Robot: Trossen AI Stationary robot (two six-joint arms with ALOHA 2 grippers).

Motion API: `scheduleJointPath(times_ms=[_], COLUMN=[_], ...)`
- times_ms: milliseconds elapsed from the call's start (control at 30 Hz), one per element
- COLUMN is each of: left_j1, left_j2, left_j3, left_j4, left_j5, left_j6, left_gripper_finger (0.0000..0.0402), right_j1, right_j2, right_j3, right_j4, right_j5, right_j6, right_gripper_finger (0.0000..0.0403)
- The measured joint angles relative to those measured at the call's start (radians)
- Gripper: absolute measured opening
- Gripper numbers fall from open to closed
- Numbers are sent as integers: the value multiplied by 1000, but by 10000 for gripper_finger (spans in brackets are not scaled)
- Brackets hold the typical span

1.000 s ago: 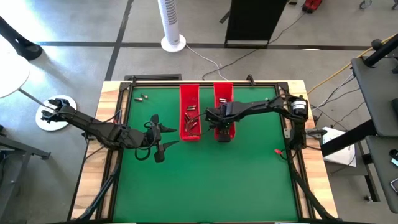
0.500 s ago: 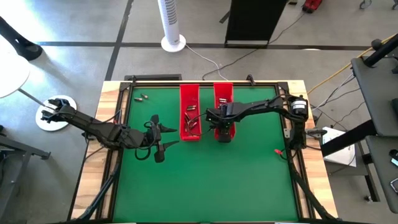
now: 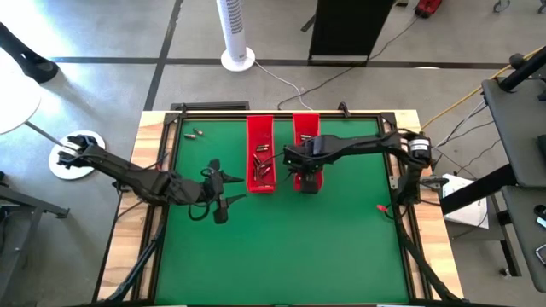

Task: Sort batteries
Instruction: Adjust the left red bin

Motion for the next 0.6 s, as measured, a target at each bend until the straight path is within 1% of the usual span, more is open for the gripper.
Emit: scheduleJointPath(times_ms=[133,200,333,433,600], left_j1=[2,2,3,3,3], left_j2=[53,70,75,63,50], left_j3=[-2,-3,2,2,2], left_j4=[-1,13,11,-3,-77], left_j5=[0,-14,-87,-111,-111], left_j6=[19,38,53,31,-17], left_gripper_finger=[199,199,199,199,199], right_j1=[53,86,141,157,154], right_j2=[-55,-74,-83,-58,15], right_j3=[68,92,104,104,99], right_j4=[-20,26,179,267,270], right_j5=[32,34,51,51,53], right_j6=[33,36,29,-13,-49], right_gripper_finger=[203,209,212,209,208])
